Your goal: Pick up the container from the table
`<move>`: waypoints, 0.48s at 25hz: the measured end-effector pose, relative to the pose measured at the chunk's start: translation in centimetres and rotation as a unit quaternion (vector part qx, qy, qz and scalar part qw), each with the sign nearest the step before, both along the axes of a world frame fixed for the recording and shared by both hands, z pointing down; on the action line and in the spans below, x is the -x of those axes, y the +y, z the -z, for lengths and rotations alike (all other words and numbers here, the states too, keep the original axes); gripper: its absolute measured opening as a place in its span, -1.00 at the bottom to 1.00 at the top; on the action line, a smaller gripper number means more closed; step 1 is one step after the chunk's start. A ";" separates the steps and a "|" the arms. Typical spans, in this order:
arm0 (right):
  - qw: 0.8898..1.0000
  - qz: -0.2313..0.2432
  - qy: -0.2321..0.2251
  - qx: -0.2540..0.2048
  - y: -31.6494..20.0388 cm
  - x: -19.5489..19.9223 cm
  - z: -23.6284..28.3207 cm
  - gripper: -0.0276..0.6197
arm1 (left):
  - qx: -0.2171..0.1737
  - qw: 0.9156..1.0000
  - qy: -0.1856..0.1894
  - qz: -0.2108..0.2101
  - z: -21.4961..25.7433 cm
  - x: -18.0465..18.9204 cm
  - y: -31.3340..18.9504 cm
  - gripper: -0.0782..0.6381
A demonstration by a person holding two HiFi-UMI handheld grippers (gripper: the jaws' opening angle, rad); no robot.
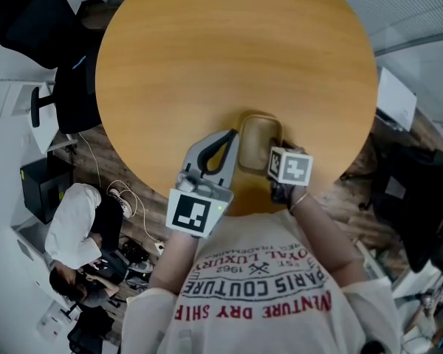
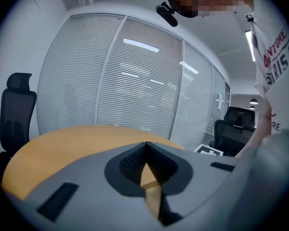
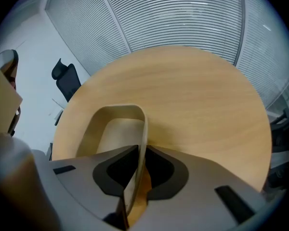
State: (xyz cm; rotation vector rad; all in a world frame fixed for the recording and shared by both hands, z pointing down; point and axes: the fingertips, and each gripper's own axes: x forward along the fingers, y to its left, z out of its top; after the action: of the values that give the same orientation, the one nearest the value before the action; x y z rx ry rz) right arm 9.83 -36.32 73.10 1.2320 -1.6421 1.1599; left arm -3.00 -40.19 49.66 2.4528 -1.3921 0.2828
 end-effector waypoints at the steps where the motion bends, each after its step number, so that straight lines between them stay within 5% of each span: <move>1: 1.000 -0.001 -0.007 0.002 0.0 0.2 0.0 -0.76 | -0.003 1.000 -0.001 -0.004 0.3 -0.1 -0.1 -0.78; 12: 0.999 -0.012 -0.032 -0.013 -0.9 0.2 1.9 -0.84 | -0.002 1.000 -0.002 0.006 1.3 0.6 -0.1 -0.78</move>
State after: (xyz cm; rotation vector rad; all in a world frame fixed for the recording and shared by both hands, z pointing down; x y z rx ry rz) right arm 9.63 -37.18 71.18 1.2462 -1.6987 1.2079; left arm -3.63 -40.24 48.40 2.4473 -1.4111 0.2812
